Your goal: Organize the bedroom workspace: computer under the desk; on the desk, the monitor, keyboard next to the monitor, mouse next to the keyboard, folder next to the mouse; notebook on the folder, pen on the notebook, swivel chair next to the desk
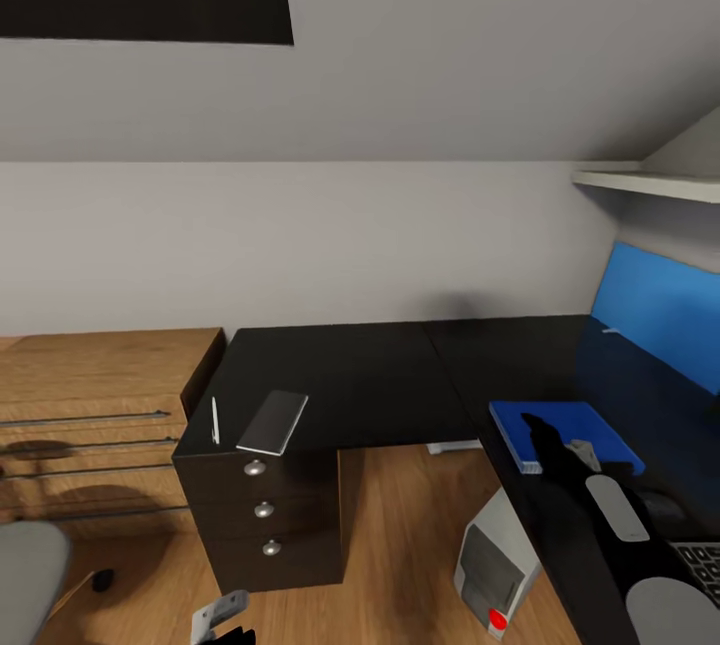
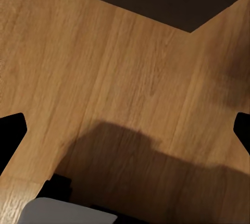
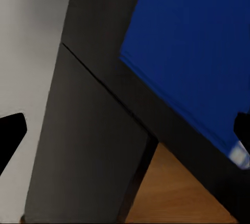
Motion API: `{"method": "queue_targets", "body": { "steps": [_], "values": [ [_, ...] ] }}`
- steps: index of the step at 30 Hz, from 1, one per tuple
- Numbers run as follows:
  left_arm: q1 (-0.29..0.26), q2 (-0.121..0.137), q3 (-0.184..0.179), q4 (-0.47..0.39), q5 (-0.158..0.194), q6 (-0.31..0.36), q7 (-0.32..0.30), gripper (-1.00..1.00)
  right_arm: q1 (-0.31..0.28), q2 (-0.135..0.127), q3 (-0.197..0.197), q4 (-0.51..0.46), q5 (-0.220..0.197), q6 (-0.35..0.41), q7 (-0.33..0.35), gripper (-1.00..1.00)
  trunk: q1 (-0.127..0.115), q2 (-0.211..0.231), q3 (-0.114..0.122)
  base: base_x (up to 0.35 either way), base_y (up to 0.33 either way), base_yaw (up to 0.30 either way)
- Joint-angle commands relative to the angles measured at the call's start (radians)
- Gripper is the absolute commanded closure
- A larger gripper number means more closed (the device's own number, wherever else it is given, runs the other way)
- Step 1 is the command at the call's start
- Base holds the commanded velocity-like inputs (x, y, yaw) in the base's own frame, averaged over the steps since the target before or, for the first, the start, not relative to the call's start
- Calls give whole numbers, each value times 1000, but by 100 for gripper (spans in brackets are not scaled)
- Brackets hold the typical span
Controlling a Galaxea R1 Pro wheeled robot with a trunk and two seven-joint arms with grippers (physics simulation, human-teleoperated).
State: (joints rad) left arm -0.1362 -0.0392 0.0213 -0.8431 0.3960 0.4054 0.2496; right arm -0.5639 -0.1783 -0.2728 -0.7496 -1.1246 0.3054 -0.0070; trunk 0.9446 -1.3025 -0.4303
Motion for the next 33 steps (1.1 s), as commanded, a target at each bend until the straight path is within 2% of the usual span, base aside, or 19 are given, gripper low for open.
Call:
{"method": "queue_targets", "body": {
  "steps": [1,2,4,10,16,19,24,27,28,33],
  "values": [
    [0,-1,2,-2,11,4,6,-100,-1,0,11,-5,-5,5,-1,-100,-4,7,2,0,0,0],
    [0,-1,2,-1,11,4,6,-100,-1,0,37,-13,-5,5,-1,-100,-8,14,5,0,0,0],
    [0,-1,2,-1,11,4,6,-100,-1,1,58,-20,-5,4,-1,-100,-15,28,11,0,0,0],
    [0,-1,2,-1,10,4,7,-100,0,3,96,-31,-5,5,0,-100,-38,70,30,0,0,0],
    [0,-1,2,-1,9,4,7,-100,1,35,115,-34,-5,11,4,-100,-61,112,49,0,0,0],
    [0,-1,2,-1,9,4,7,-100,1,54,151,-33,-4,8,5,-100,-73,133,58,0,0,0],
    [0,-1,2,-2,9,4,6,-100,1,87,243,-30,0,3,5,-100,-81,147,65,0,0,15],
    [0,0,2,-2,9,3,5,-100,1,106,321,-28,1,-7,5,-100,-81,147,66,0,0,151],
    [0,0,3,-2,9,1,5,-100,1,112,364,-27,0,-18,5,-100,-81,147,67,0,0,228],
    [0,0,3,-2,9,-26,4,-100,1,119,429,-25,-1,-54,5,-100,-81,147,69,0,0,247]
  ]
}}
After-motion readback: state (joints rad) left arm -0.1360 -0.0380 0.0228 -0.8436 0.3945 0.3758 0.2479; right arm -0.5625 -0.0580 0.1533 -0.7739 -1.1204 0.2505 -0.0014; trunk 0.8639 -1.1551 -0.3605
